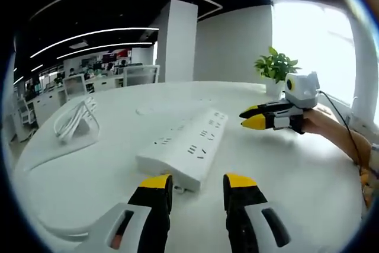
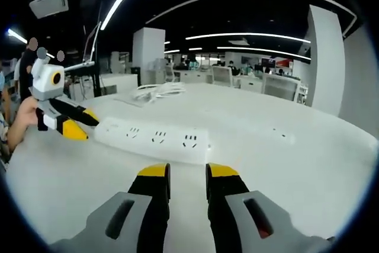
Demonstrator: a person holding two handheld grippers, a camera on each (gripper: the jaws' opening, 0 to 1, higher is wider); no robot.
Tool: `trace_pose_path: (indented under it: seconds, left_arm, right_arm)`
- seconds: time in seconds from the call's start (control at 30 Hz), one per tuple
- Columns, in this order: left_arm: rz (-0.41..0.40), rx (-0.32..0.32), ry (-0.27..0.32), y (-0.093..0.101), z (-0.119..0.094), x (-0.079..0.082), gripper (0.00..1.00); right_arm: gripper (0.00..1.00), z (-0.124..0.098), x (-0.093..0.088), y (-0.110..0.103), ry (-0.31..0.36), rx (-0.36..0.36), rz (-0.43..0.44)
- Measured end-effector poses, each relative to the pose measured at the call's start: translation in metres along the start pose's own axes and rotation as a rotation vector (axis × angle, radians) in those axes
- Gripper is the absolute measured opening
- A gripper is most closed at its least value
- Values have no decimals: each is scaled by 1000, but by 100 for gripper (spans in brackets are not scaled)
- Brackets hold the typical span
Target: Straighten the power strip on the desk, plug the charger into it
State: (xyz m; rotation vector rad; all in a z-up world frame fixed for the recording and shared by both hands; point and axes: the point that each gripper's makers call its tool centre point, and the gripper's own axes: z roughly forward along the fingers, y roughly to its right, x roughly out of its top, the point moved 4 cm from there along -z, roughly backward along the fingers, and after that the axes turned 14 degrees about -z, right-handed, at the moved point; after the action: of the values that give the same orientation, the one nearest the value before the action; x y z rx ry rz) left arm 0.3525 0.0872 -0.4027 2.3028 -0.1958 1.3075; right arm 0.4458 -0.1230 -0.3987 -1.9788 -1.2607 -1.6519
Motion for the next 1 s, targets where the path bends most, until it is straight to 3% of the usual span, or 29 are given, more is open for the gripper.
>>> trace_pose_path:
  seconds: [0.63,1.0]
  left_arm:
    - [-7,-13,5,-4,5,-2,32]
    - [-18,-25,14,-4,6,-3,32]
  right_arm:
    - [22,16,-3,7,24,4,24]
    - [22,26,-2,1,42,34,37]
